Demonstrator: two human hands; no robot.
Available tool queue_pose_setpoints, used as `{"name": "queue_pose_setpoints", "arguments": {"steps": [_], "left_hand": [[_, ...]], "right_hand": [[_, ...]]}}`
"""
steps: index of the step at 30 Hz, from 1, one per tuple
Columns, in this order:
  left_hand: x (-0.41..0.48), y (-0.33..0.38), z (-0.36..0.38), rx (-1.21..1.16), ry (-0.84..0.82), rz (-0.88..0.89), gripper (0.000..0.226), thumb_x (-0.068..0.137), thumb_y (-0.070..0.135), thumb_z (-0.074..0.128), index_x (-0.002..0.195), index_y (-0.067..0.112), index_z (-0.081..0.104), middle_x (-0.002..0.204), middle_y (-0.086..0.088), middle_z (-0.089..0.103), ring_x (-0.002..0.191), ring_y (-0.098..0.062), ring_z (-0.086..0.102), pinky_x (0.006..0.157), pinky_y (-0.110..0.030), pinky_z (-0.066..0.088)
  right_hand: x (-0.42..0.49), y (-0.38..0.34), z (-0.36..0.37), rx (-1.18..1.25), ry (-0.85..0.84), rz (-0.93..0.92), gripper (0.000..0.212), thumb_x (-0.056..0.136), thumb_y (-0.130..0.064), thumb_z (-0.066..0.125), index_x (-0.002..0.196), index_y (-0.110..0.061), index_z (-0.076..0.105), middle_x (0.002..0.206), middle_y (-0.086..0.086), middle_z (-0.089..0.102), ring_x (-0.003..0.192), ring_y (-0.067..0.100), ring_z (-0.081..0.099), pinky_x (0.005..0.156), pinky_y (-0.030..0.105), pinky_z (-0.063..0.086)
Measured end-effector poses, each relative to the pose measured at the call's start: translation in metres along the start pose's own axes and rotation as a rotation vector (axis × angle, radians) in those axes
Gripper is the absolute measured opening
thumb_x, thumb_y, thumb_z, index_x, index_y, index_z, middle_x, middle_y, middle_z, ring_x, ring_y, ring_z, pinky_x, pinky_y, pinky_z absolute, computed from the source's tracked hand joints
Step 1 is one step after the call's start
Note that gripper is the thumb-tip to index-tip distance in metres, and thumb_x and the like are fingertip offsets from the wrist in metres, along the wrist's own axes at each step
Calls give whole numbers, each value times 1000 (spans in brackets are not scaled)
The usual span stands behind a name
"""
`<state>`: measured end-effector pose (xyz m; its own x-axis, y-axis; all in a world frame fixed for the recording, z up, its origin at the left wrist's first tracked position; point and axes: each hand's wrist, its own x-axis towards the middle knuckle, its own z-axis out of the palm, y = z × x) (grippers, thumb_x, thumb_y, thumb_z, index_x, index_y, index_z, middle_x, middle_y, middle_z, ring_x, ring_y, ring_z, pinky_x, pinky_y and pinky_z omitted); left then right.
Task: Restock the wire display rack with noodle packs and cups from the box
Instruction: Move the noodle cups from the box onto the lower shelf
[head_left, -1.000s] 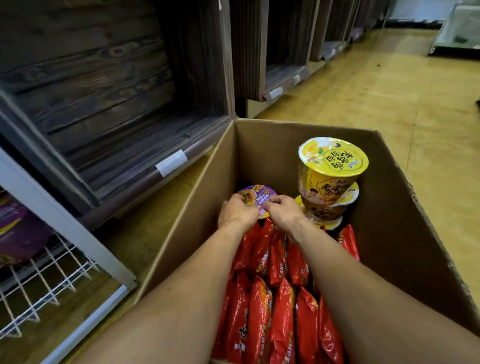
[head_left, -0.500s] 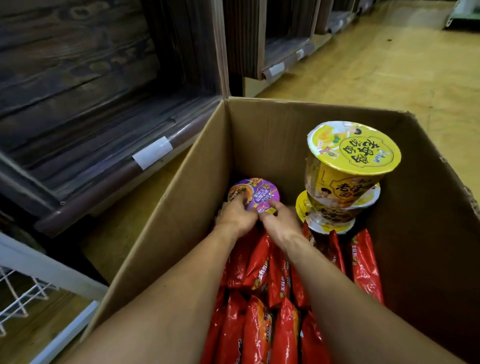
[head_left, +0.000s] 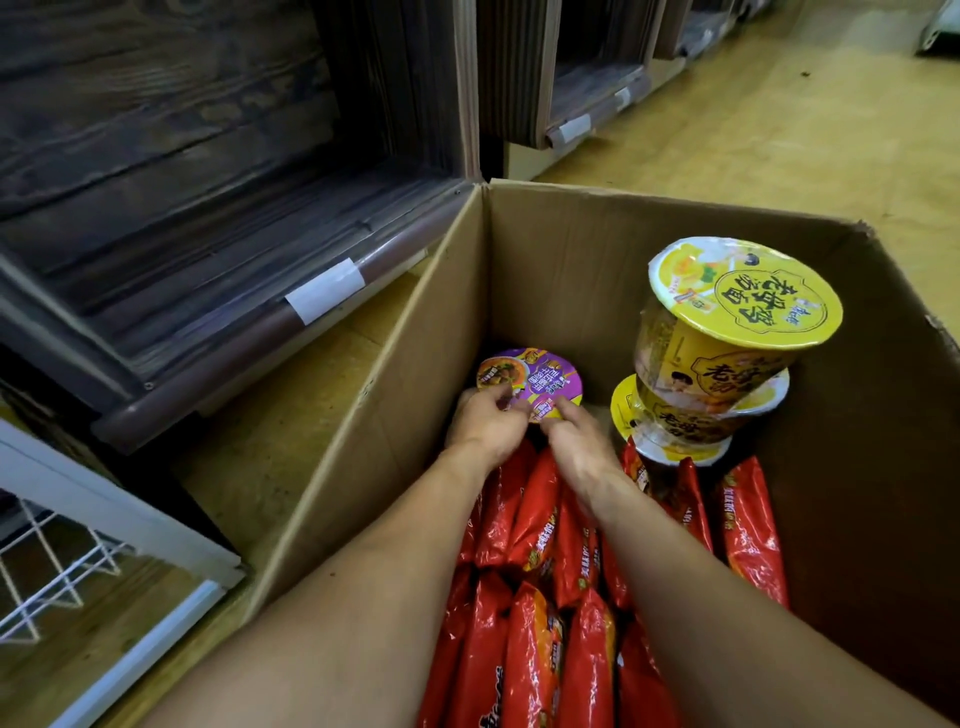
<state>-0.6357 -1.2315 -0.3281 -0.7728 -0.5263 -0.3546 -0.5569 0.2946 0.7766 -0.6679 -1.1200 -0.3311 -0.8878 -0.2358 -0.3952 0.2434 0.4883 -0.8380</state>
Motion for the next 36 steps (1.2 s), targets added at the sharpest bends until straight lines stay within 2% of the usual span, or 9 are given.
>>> {"name": "queue_pose_setpoints", "arguments": {"steps": [6, 10, 14, 17, 22, 25, 28, 32, 36], "left_hand": [[-16, 20, -7, -77, 167, 75, 37, 93, 30, 64, 129, 18, 66, 140, -5, 58, 125, -23, 58, 108, -30, 44], [-30, 36, -13, -128, 301, 112, 29, 91, 22, 66, 120, 19, 63, 134, -5, 57, 122, -23, 57, 103, -30, 43], [-45, 49, -16, -209, 390, 103, 34, 86, 15, 72, 116, 19, 57, 129, -3, 59, 119, -24, 58, 101, -35, 45], [-57, 58, -20, -260, 430, 121, 49, 80, 5, 70, 124, 21, 55, 130, -2, 58, 120, -24, 57, 101, -35, 45], [-72, 65, -29, -257, 408, 80, 74, 82, 5, 66, 149, 21, 39, 146, -4, 45, 133, -24, 48, 108, -35, 41], [-83, 68, -33, -229, 362, 54, 79, 86, 8, 64, 156, 20, 30, 157, -3, 30, 139, -25, 42, 112, -33, 37], [-93, 71, -37, -222, 336, 28, 75, 87, 12, 65, 155, 17, 33, 152, -3, 31, 134, -29, 46, 112, -35, 38], [-107, 71, -43, -226, 325, 4, 63, 85, 17, 68, 144, 15, 46, 143, -6, 36, 130, -33, 46, 111, -37, 39], [-120, 75, -50, -252, 341, -13, 51, 84, 16, 65, 132, 12, 45, 142, -9, 38, 132, -33, 42, 110, -39, 37]], "right_hand": [[-13, -17, -1, -36, 209, -88, 47, 97, -34, 57, 141, -19, 57, 146, 7, 56, 136, 27, 50, 115, 39, 38], [-25, -34, -9, 5, 296, -113, 39, 97, -34, 60, 132, -18, 63, 138, 9, 60, 127, 28, 56, 107, 34, 42], [-40, -48, -19, 9, 378, -136, 32, 95, -31, 64, 122, -12, 64, 131, 14, 59, 125, 29, 53, 100, 30, 37], [-51, -59, -23, 44, 422, -137, 36, 92, -27, 69, 122, -11, 57, 132, 14, 55, 127, 32, 51, 98, 32, 37], [-64, -71, -28, -7, 417, -108, 70, 88, -23, 74, 148, -11, 39, 149, 16, 43, 137, 34, 44, 104, 38, 37], [-71, -75, -30, -48, 397, -80, 61, 89, -27, 72, 142, -8, 47, 147, 18, 40, 133, 39, 46, 103, 40, 40], [-78, -79, -33, -48, 379, -48, 56, 91, -34, 71, 137, -7, 53, 143, 18, 39, 129, 40, 48, 101, 39, 42], [-89, -80, -36, -20, 381, 6, 66, 90, -38, 72, 141, -5, 47, 150, 18, 33, 137, 41, 40, 106, 43, 39], [-100, -85, -42, -11, 397, 2, 69, 90, -38, 73, 141, -3, 42, 149, 21, 34, 137, 43, 40, 108, 44, 38]]}}
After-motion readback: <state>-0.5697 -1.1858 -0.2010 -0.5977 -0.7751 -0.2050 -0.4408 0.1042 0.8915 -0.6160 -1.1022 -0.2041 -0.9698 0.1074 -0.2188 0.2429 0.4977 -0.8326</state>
